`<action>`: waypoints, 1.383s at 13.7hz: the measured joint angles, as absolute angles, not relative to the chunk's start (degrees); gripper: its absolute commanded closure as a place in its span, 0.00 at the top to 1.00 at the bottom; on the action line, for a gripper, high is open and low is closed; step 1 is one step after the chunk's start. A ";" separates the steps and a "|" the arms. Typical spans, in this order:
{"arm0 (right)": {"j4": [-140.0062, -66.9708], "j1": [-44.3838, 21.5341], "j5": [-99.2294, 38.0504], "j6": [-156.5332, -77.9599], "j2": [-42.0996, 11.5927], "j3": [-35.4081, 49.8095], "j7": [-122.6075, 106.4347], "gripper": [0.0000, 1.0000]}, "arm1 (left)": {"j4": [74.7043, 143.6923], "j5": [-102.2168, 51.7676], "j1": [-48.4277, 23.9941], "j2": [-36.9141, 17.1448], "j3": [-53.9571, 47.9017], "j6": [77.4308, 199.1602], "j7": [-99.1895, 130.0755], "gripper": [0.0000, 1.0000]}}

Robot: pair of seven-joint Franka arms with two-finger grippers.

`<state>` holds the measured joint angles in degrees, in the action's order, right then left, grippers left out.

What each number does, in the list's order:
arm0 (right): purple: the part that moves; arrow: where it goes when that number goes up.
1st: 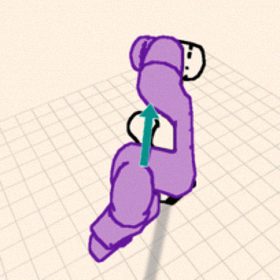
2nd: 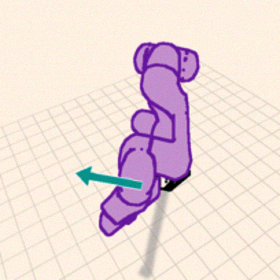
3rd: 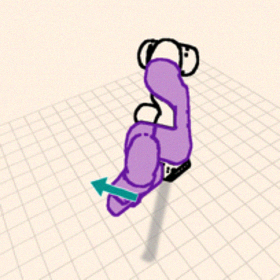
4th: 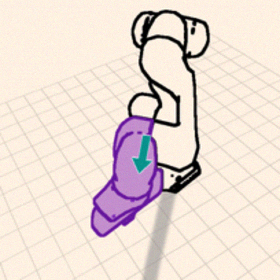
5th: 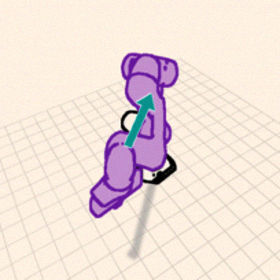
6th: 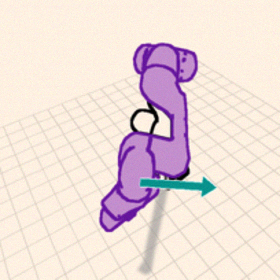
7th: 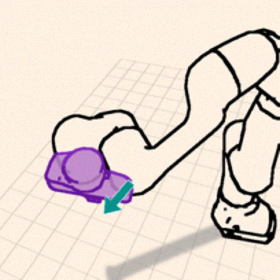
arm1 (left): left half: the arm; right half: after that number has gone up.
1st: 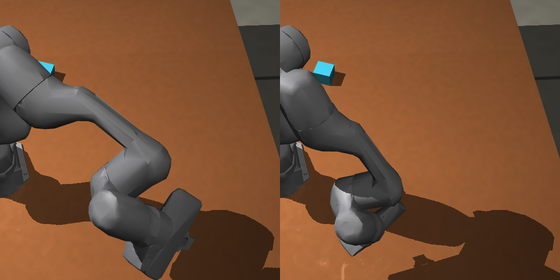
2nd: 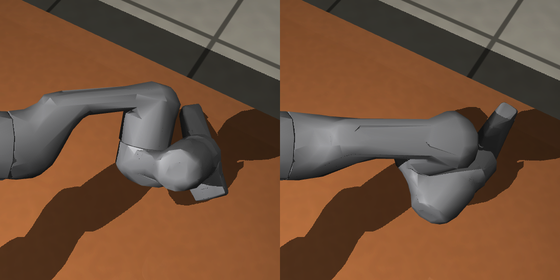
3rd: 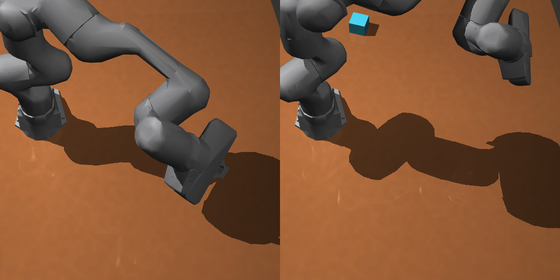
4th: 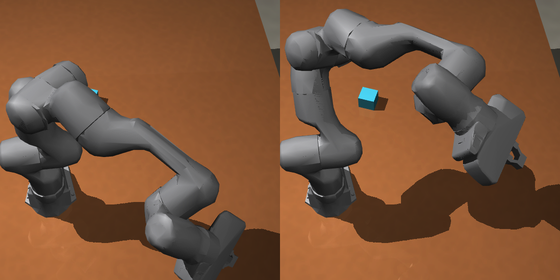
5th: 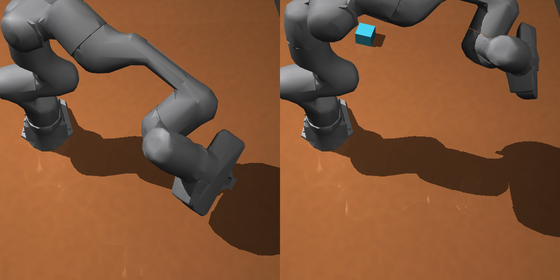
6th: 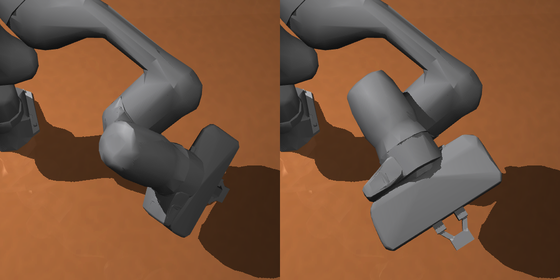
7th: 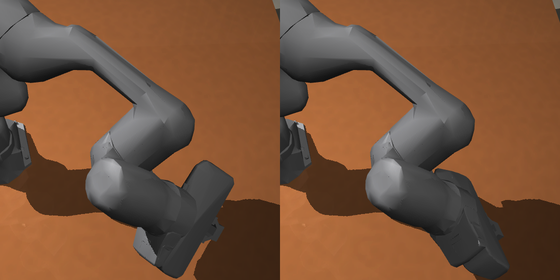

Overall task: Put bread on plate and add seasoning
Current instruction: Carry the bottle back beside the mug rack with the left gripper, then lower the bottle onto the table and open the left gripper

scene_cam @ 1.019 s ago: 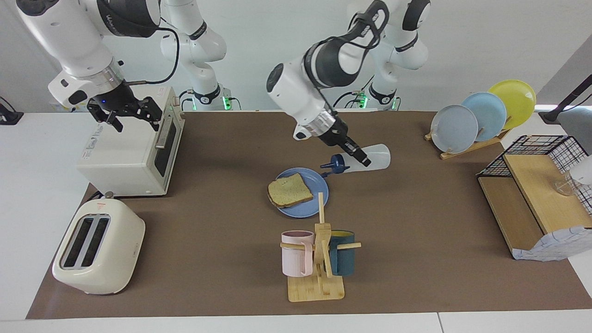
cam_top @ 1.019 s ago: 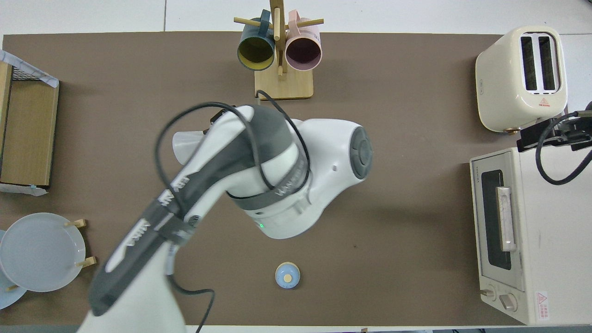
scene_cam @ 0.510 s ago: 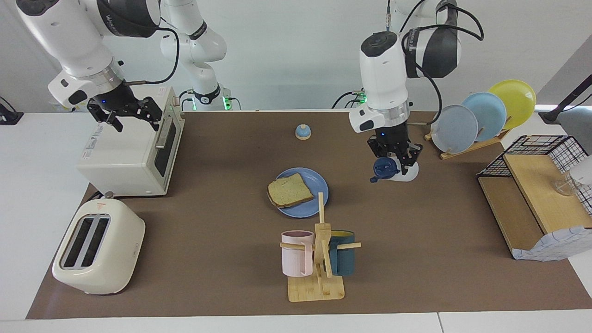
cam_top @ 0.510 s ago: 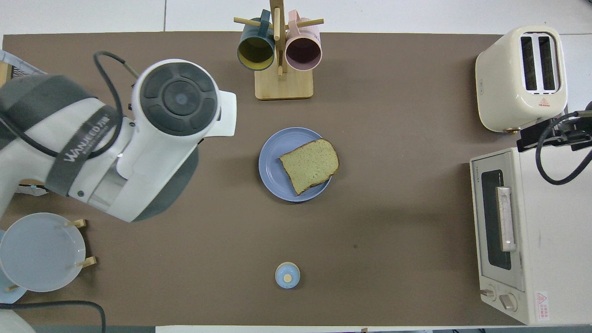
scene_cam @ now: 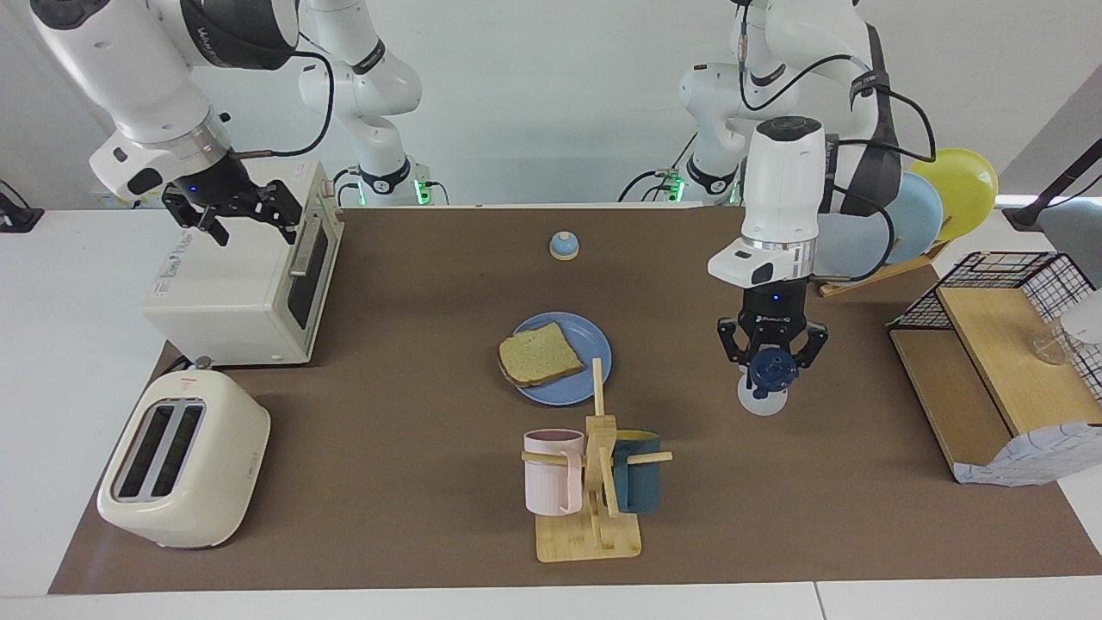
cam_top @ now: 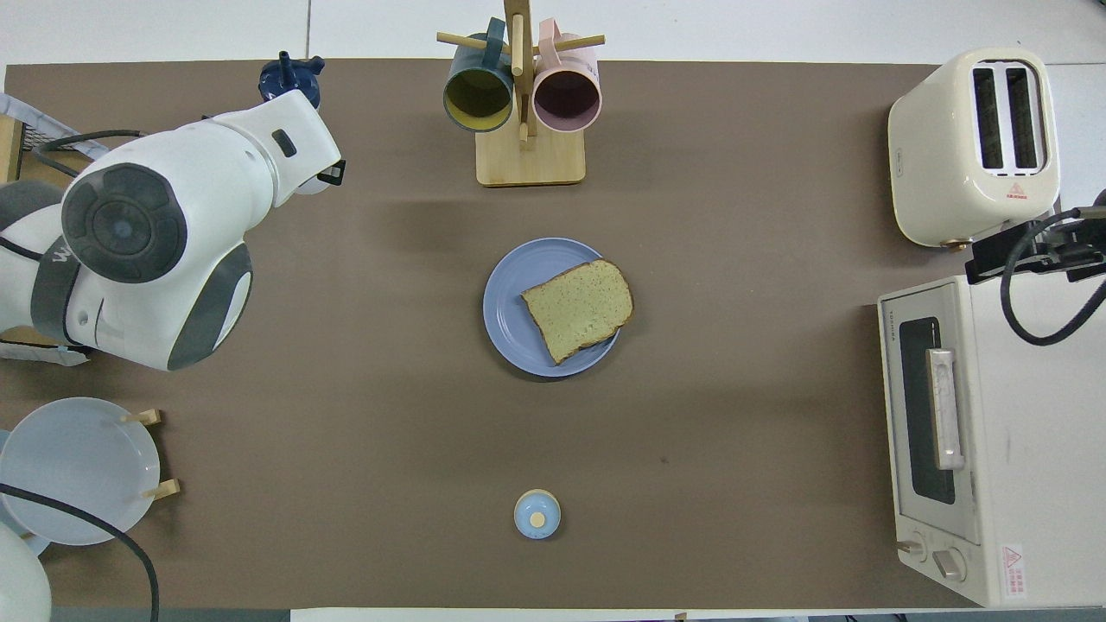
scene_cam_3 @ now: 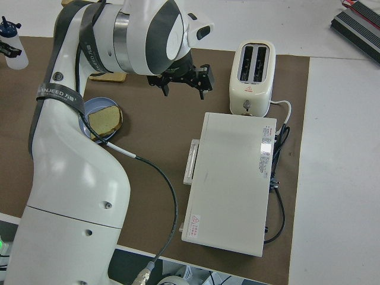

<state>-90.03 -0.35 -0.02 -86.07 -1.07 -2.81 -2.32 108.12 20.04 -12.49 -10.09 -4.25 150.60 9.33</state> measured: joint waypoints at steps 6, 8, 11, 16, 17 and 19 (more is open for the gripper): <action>-90.03 -0.35 -0.02 -86.07 -1.07 -2.81 -2.32 1.00 | 111.86 20.00 -10.13 -15.85 -4.28 169.27 13.69 0.00; -90.03 -0.35 -0.02 -86.07 -1.07 -2.81 -2.32 1.00 | 112.17 20.00 -9.98 -18.78 -4.28 174.91 13.69 0.00; -90.03 -0.35 -0.02 -86.07 -1.07 -2.81 -2.32 1.00 | 112.24 20.00 -9.66 -22.61 -4.28 179.70 13.69 0.00; -90.03 -0.35 -0.02 -86.07 -1.07 -2.81 -2.32 1.00 | 112.02 20.00 -9.41 -26.86 -4.27 185.36 13.67 0.00; -90.03 -0.35 -0.02 -86.07 -1.07 -2.81 -2.32 1.00 | 111.73 20.00 -9.40 -27.48 -4.27 185.83 13.66 0.00; -90.03 -0.35 -0.02 -86.07 -1.07 -2.81 -2.32 1.00 | 110.51 20.00 -9.37 -28.66 -4.25 185.89 13.62 0.00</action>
